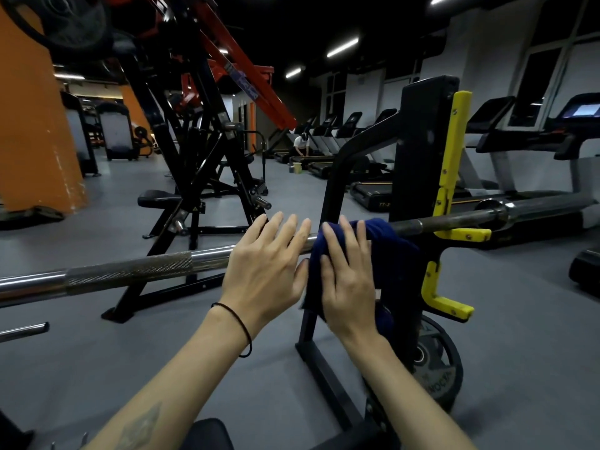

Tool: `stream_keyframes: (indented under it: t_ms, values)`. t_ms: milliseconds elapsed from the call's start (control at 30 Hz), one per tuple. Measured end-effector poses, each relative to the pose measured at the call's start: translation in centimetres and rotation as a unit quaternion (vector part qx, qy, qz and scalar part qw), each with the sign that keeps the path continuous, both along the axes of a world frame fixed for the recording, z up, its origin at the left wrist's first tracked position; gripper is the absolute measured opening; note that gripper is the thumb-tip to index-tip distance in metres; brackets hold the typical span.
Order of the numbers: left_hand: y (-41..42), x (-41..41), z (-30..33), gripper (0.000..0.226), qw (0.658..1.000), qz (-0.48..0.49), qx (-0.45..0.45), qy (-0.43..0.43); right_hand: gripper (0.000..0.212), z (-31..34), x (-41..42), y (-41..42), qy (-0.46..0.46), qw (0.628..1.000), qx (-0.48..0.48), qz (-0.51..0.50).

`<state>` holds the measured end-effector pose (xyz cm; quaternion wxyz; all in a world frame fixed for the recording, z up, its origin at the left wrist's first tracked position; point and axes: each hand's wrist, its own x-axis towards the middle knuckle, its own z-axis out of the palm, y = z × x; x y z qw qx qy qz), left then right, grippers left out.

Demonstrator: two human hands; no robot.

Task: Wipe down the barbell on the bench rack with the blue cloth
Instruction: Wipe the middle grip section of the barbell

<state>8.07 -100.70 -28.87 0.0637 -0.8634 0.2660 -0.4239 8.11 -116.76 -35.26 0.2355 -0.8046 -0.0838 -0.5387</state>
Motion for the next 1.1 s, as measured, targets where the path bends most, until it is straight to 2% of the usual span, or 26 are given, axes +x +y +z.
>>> stream_keyframes:
  t_ms: [67,133,200,300,367,433,533,567,600,667,733,800,867,1000,1033,1100]
  values:
    - [0.1,0.1,-0.1,0.058,1.000,0.002,0.001,-0.004,0.049,0.2,0.0,-2.2,-0.010,0.995,-0.099,0.002]
    - [0.1,0.0,-0.1,0.058,1.000,0.004,-0.001,-0.010,0.048,0.4,0.4,-4.6,-0.016,0.990,-0.135,-0.027]
    - [0.0,-0.1,-0.2,0.058,1.000,0.003,-0.007,-0.009,0.048,0.5,0.9,-6.2,-0.012,0.997,-0.063,-0.051]
    - [-0.2,-0.3,-0.2,0.057,1.000,0.009,-0.019,-0.002,0.049,0.7,1.3,-3.9,0.000,0.993,0.109,-0.055]
    - [-0.5,-0.5,-0.3,0.057,0.999,0.011,-0.033,0.002,0.049,0.8,1.1,-0.9,0.001,0.990,0.133,-0.039]
    - [-0.6,-0.5,-0.3,0.055,0.999,0.007,-0.044,0.002,0.048,0.5,0.4,0.2,0.001,0.999,0.044,0.002]
    - [-0.5,-0.4,-0.3,0.054,0.999,0.006,-0.042,-0.006,0.048,0.8,0.1,-3.9,-0.010,0.990,-0.141,0.021]
    - [-0.6,-0.4,-0.3,0.055,0.999,0.010,-0.039,-0.006,0.048,1.0,0.3,-5.8,-0.007,0.988,-0.155,0.012]
    - [-0.7,-0.4,-0.3,0.056,0.999,0.017,-0.038,-0.002,0.048,1.2,0.5,-7.5,0.000,0.991,-0.131,-0.001]
    - [-1.1,-0.6,-0.3,0.057,0.998,0.028,-0.048,0.014,0.048,1.2,0.8,-9.6,0.021,0.999,-0.016,-0.031]
    - [-1.8,-0.8,0.0,0.057,0.997,0.036,-0.057,0.030,0.049,1.3,1.2,-8.9,0.025,0.994,0.090,-0.052]
    - [-2.5,-0.7,0.4,0.057,0.997,0.044,-0.055,0.043,0.050,1.6,1.4,-6.1,0.025,0.987,0.149,-0.047]
    - [-2.9,-0.5,0.6,0.056,0.997,0.049,-0.040,0.048,0.047,1.4,0.9,-3.7,0.017,0.994,0.103,-0.005]
    - [-4.5,0.7,1.2,0.064,0.998,0.036,0.025,0.034,0.047,1.2,0.5,-7.1,0.004,0.992,-0.125,0.035]
    - [-5.4,1.1,1.4,0.066,0.998,0.026,0.044,0.022,0.047,1.4,0.8,-8.6,0.004,0.989,-0.143,0.024]
    - [-7.4,1.8,1.4,0.070,0.998,0.014,0.054,0.004,0.047,1.6,1.5,-10.9,0.003,0.995,-0.101,-0.007]
